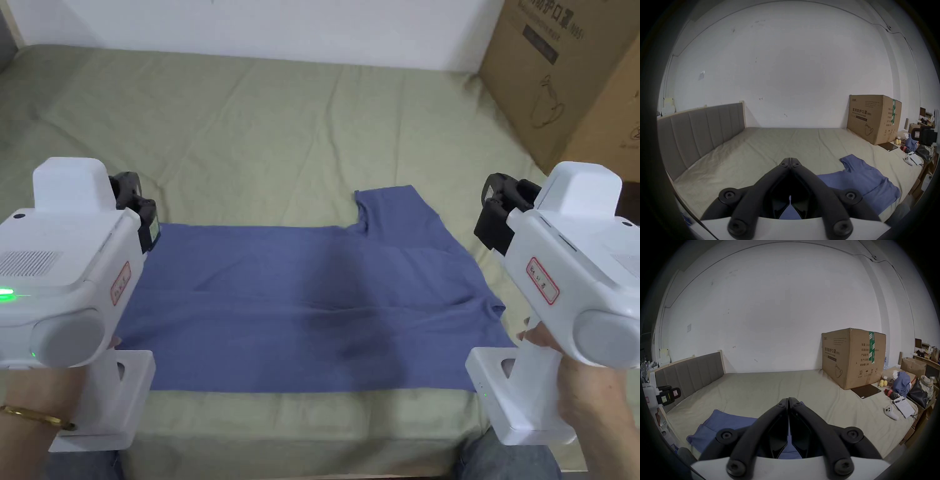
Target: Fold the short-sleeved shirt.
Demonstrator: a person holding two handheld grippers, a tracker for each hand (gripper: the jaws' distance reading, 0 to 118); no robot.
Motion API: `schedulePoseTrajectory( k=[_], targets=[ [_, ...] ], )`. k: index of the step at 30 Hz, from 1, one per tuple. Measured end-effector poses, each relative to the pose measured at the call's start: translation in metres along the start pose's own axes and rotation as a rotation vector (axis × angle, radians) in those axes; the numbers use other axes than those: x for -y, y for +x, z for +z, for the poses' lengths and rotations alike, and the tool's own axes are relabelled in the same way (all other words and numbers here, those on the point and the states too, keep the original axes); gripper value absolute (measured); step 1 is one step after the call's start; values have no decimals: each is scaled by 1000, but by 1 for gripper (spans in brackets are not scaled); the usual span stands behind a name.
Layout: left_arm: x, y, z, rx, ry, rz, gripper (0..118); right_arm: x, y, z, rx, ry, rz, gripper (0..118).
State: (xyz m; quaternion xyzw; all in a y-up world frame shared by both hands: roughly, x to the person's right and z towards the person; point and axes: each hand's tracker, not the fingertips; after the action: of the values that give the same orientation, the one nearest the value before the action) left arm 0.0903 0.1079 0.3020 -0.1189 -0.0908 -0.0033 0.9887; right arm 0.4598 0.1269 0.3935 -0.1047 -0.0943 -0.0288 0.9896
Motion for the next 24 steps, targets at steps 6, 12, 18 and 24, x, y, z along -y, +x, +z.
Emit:
schedulePoseTrajectory(
  k=[6,12,18,24],
  targets=[
    [7,-11,-29,13,-71,22,0,1,-4,-16,-4,-30,-3,0],
    [-9,-43,-113,2,-249,82,3,-3,-7,-42,-16,-67,8,0],
    [-15,-80,-213,3,-519,151,104,-2,-9,-72,-24,-95,-2,0],
    [14,-93,-301,-34,-768,85,113,4,-12,-107,-20,-142,42,0]
  ],
)
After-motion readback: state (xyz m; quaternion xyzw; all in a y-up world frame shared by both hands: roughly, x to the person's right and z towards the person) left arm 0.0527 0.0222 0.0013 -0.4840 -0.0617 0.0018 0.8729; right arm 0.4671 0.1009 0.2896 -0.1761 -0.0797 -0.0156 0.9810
